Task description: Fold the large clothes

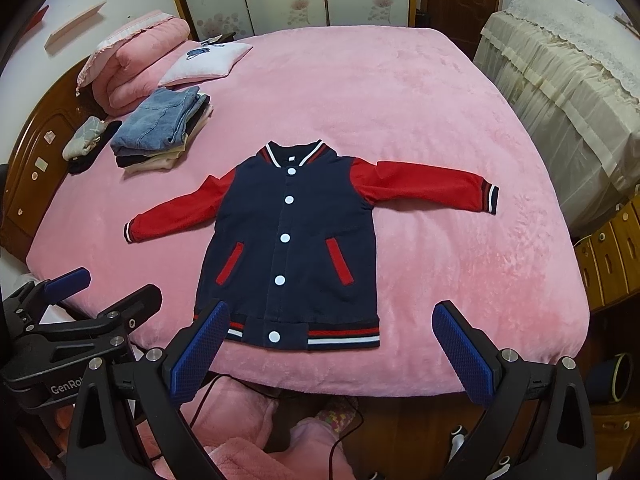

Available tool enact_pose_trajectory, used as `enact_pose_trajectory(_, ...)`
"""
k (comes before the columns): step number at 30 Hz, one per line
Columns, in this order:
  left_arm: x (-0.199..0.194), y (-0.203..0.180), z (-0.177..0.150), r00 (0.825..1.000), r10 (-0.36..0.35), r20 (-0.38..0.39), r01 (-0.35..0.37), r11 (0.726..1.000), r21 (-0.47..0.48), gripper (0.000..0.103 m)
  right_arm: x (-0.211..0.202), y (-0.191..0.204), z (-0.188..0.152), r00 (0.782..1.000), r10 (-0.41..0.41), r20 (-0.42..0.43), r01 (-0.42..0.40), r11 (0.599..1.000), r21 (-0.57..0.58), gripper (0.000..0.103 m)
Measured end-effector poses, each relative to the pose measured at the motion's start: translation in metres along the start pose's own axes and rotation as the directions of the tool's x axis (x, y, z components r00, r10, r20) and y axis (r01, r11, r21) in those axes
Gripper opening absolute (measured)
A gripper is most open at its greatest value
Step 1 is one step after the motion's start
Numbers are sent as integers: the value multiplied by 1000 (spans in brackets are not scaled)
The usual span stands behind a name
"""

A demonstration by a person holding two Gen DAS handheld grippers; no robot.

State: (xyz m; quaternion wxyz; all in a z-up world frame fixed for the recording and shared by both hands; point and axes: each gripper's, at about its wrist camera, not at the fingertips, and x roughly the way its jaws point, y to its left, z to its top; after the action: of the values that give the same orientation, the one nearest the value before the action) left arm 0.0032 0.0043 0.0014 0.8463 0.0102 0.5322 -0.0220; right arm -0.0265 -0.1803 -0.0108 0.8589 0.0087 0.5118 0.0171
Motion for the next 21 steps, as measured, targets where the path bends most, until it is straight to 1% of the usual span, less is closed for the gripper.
enact_pose_trajectory(3, 8, 11, 8, 1000, -26, -8, 26, 1000, 0, 99, 3, 13, 7, 1000, -10, 17, 10, 1000, -1, 103)
enact_pose_trajectory(6, 24, 28, 20, 996, -80, -50, 79, 996, -31, 99, 9, 30, 17, 999, -20, 40, 21, 1000, -16, 103)
enact_pose_trajectory(9, 48, 54, 28, 981, -162, -109, 152, 984, -98, 99, 21, 52, 31, 998, -27, 51, 29, 998, -49, 103)
enact_pose_trajectory(12, 78, 89, 35, 961, -212, -179, 174, 963, -204, 99, 41, 81, 43, 998, -33, 46, 37, 995, -96, 103)
enact_pose_trajectory(15, 115, 128, 44, 934, -262, -244, 176, 930, -323, 98, 67, 114, 55, 999, -37, 10, 38, 991, -130, 103)
enact_pose_trajectory(16, 128, 141, 46, 923, -283, -260, 178, 915, -363, 95, 75, 126, 60, 999, -38, -1, 37, 990, -139, 103)
enact_pose_trajectory(18, 156, 174, 47, 902, -327, -282, 179, 877, -446, 94, 92, 154, 64, 999, -46, -14, 44, 987, -153, 103)
enact_pose_trajectory(20, 184, 205, 45, 884, -352, -306, 158, 843, -515, 94, 111, 179, 70, 998, -54, -17, 50, 985, -163, 103)
enact_pose_trajectory(21, 197, 219, 44, 879, -357, -317, 140, 828, -543, 94, 121, 191, 74, 998, -55, -19, 51, 984, -170, 103)
